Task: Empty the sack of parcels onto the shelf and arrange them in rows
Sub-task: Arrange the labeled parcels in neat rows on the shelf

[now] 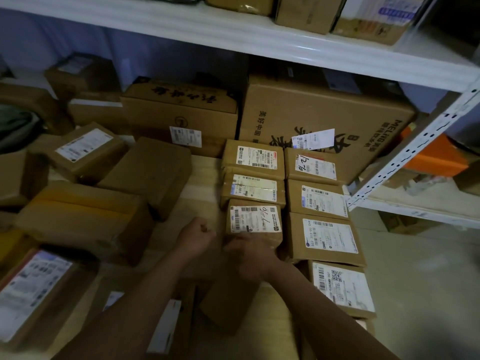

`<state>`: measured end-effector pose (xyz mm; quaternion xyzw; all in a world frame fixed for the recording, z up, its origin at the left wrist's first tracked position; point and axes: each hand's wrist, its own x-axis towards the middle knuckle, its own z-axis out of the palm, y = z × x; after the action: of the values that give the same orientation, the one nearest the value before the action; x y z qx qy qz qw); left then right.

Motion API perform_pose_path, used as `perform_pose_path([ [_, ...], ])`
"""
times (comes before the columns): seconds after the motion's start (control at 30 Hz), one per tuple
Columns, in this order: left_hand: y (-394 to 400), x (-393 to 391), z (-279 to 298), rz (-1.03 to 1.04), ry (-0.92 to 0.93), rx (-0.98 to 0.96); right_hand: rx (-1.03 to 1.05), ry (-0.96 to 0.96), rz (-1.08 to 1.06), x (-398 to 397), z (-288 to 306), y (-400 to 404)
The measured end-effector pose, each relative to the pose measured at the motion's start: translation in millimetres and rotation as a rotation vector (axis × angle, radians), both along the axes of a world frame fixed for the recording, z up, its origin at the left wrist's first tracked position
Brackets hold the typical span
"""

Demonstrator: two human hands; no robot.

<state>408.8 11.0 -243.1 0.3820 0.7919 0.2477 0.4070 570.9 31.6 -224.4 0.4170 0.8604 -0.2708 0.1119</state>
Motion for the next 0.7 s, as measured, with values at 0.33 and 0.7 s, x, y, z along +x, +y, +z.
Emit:
perform_pose_path([
  [0.33,-55,-22,16,0.023,-0.032,0.073,-0.045,-0.449,-0.138,-20,-22,-71],
  [0.7,-94,-20,20,0.017,-0.032,0.091,0.038,-0.249,-0.389,-2,-13,-88],
])
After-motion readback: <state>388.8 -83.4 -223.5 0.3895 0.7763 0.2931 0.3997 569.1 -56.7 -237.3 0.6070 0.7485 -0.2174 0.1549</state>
